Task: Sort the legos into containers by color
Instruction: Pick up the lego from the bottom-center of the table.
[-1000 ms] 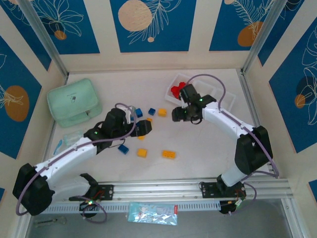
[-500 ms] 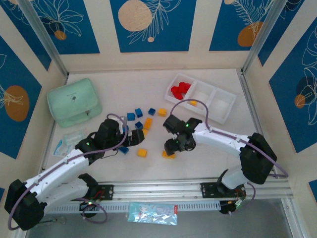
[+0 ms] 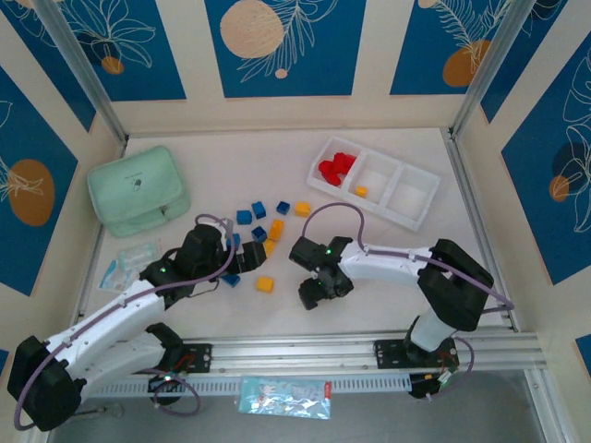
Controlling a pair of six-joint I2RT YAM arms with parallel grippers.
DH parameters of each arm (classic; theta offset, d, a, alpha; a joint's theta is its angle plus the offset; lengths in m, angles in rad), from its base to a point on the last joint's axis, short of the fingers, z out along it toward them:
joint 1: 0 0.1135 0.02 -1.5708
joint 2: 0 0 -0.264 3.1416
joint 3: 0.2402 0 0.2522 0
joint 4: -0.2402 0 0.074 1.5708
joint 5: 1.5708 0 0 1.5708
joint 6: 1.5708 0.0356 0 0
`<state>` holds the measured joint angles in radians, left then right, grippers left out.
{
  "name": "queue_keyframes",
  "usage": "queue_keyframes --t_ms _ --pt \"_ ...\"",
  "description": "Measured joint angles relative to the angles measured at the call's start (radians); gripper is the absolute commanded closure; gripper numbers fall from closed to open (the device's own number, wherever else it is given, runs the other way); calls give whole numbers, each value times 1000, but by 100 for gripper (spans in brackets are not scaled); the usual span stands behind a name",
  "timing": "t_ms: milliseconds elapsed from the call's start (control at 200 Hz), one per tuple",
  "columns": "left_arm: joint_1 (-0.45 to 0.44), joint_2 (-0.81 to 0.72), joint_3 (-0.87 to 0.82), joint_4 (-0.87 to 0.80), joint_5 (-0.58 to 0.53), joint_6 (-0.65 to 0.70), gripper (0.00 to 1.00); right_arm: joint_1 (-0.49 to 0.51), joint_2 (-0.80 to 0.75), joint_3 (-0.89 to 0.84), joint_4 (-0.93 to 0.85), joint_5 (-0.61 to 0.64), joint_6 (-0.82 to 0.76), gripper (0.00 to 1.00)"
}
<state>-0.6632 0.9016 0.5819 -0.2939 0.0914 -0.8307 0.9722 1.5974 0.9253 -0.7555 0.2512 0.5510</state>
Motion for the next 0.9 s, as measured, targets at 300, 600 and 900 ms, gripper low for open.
queue_keyframes --t_ms 300,600,900 --pt "0 -4 0 -5 -23 0 1 -81 73 53 32 40 0 23" --pt "0 -4 0 -6 -34 0 1 -83 109 89 36 63 -2 43" --pt "0 1 1 -7 -34 1 1 -73 110 89 39 63 5 66"
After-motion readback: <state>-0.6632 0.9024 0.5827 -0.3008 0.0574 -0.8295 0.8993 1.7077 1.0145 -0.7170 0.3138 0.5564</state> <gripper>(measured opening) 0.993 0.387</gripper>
